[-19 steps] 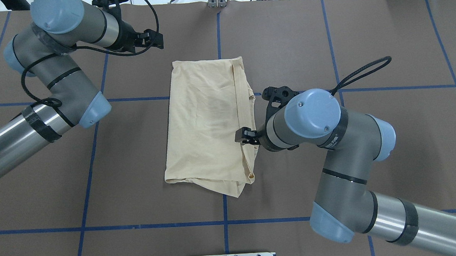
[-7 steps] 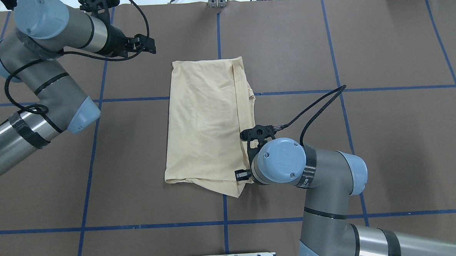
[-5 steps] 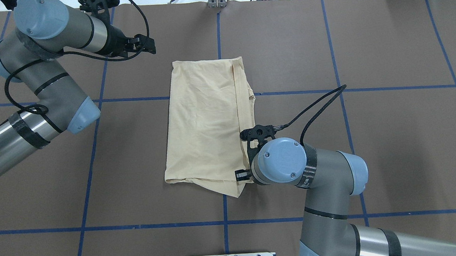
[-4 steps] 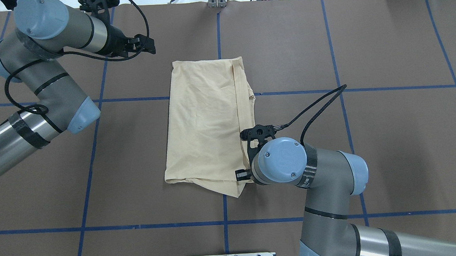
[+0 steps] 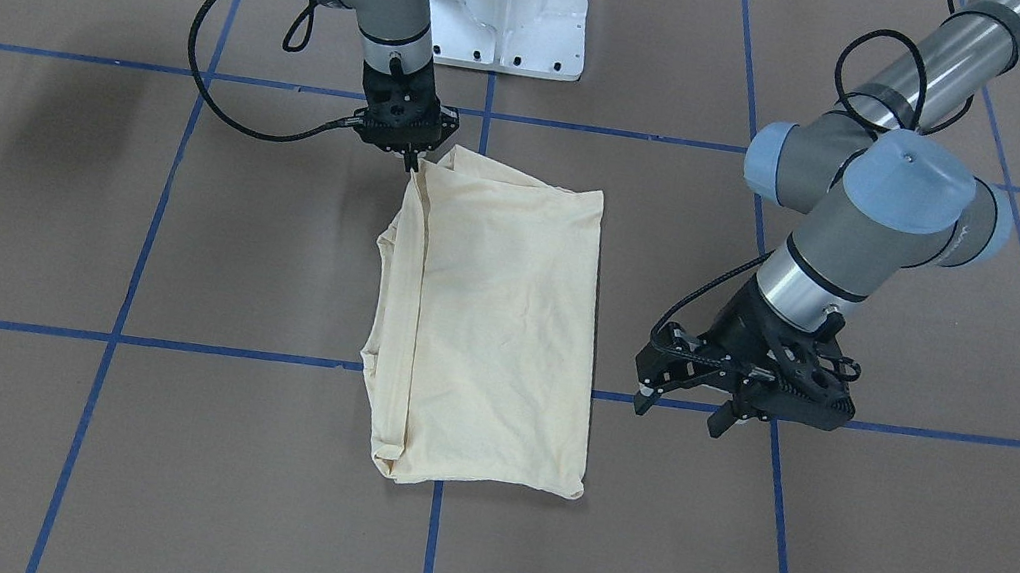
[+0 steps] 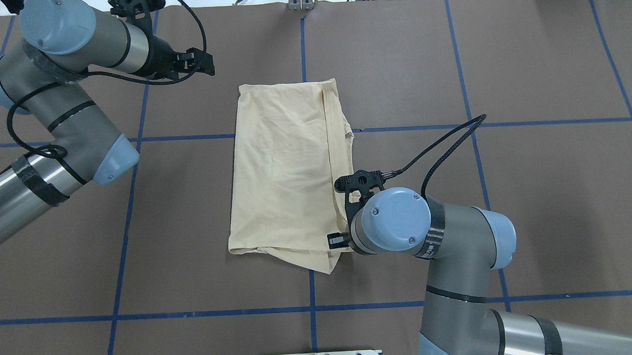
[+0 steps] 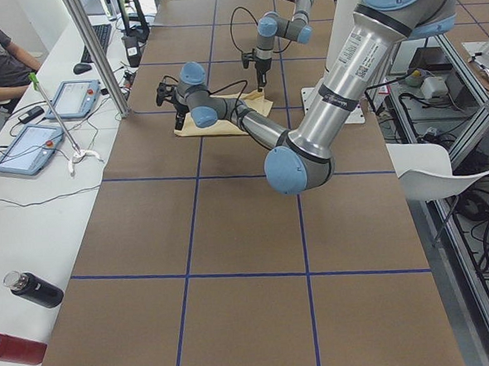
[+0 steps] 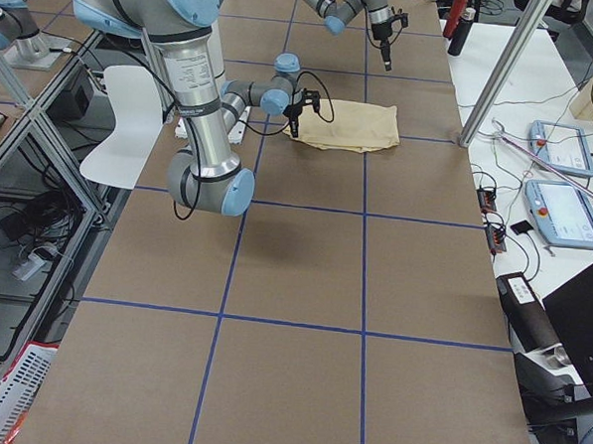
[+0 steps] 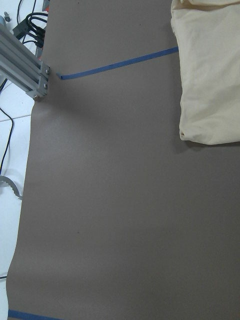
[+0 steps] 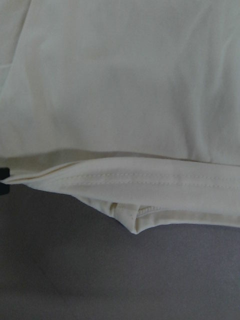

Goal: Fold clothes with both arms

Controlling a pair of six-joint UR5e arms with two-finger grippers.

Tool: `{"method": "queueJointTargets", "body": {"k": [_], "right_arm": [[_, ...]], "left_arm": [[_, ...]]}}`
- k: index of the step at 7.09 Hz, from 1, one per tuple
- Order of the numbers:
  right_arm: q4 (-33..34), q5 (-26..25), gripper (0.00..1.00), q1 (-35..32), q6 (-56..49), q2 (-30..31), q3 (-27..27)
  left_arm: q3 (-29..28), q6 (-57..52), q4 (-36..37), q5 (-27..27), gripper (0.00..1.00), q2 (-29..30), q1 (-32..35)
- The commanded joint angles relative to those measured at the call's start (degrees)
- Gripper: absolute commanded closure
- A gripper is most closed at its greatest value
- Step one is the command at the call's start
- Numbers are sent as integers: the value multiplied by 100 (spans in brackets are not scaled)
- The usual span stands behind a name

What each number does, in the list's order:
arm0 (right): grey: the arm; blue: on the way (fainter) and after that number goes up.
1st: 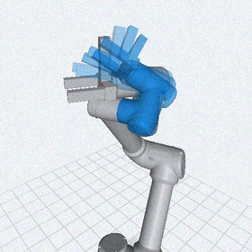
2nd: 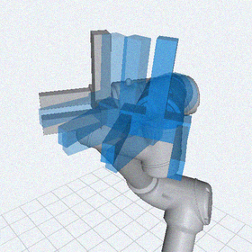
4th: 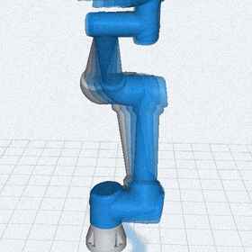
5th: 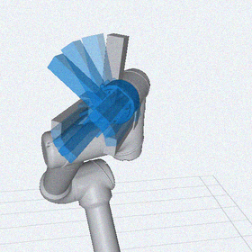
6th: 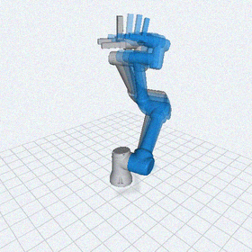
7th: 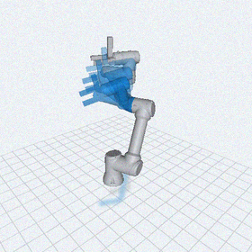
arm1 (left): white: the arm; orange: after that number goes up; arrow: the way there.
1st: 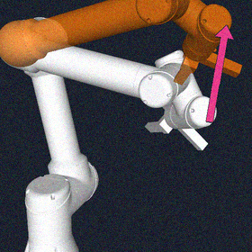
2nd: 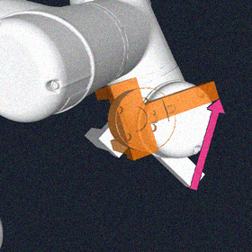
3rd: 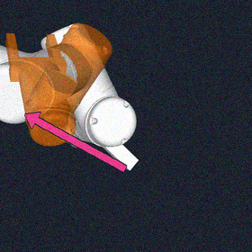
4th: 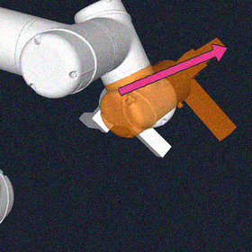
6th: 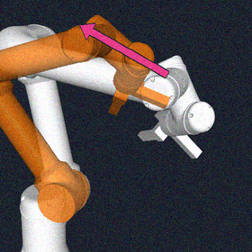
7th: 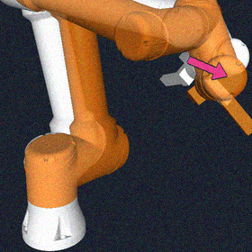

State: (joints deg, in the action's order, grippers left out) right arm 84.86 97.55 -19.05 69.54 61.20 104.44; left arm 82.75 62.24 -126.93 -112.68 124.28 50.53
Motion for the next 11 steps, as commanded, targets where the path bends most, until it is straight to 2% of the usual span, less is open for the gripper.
{"method": "queueJointTargets", "body": {"k": [1,6,7,8,9,10,11], "right_arm": [[22,1,100,-11,50,102,-3],[49,132,100,50,94,164,-38],[66,185,96,50,94,164,-29],[66,212,71,50,94,156,-29],[40,343,16,-54,94,138,-20],[49,466,0,-238,86,121,41],[49,719,0,-492,-10,112,41]], "left_arm": [[-5,16,-7,0,10,9,-8],[-5,43,10,9,10,9,-17],[-5,34,19,0,10,17,-17],[-5,34,19,0,10,9,-17],[-5,34,10,0,10,17,-17],[-5,34,10,0,10,26,-17],[-5,34,2,0,10,26,-17]]}}
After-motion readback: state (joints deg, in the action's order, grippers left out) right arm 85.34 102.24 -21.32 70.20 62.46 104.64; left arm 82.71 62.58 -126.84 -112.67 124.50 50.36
